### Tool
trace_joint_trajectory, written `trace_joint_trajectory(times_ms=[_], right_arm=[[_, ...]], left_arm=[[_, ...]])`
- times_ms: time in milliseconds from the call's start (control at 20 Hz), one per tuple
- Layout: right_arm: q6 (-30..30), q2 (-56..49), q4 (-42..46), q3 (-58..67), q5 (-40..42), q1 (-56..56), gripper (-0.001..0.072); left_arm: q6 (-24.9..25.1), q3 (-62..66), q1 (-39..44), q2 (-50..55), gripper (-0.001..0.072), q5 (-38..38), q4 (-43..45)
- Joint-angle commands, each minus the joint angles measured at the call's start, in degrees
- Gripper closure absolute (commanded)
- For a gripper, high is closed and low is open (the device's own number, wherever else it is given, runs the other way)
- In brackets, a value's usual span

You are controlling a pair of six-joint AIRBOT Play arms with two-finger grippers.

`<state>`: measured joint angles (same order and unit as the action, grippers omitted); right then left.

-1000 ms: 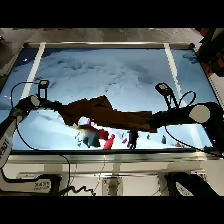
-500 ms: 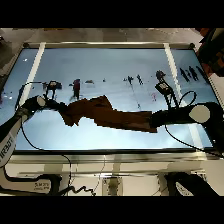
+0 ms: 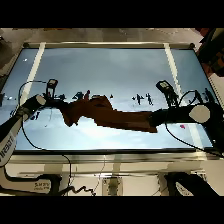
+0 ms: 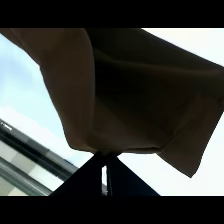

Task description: Fold the clothes and pants, and hang the long-sleeved shirts on hangers.

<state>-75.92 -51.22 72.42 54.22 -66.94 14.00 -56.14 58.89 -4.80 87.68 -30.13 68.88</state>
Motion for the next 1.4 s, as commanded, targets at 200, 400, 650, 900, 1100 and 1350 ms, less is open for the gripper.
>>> trace_joint_trajectory(times_ms=[200, 400, 650, 900, 1100, 1350], right_arm=[[-5.07, -0.02, 16.74, 2.86, 15.67, -0.85, 0.0705], [-10.40, -0.02, 20.31, 11.21, 18.84, -9.31, 0.0705], [-10.54, 2.69, 17.57, 23.98, 18.51, -13.22, 0.0705], [-10.12, 11.08, 13.60, 32.00, 18.53, -13.22, 0.0705], [-9.90, 19.19, 13.27, 33.83, 18.88, -13.22, 0.0706], [-9.92, 22.93, 13.27, 33.81, 20.63, -13.22, 0.0706]], left_arm=[[-4.42, 8.48, -2.84, -15.96, 0.0689, 5.70, -0.44], [-7.58, 9.73, -8.09, -30.34, 0.0688, 9.57, -0.42], [-7.56, 9.73, -10.40, -45.62, 0.0688, 11.15, -0.42], [-7.58, 9.73, -10.43, -57.16, 0.0687, 20.46, -0.42], [-7.56, 9.73, -10.43, -63.43, 0.0687, 24.13, -0.42], [-8.87, 9.68, -10.40, -64.19, 0.0688, 24.09, -0.55]])
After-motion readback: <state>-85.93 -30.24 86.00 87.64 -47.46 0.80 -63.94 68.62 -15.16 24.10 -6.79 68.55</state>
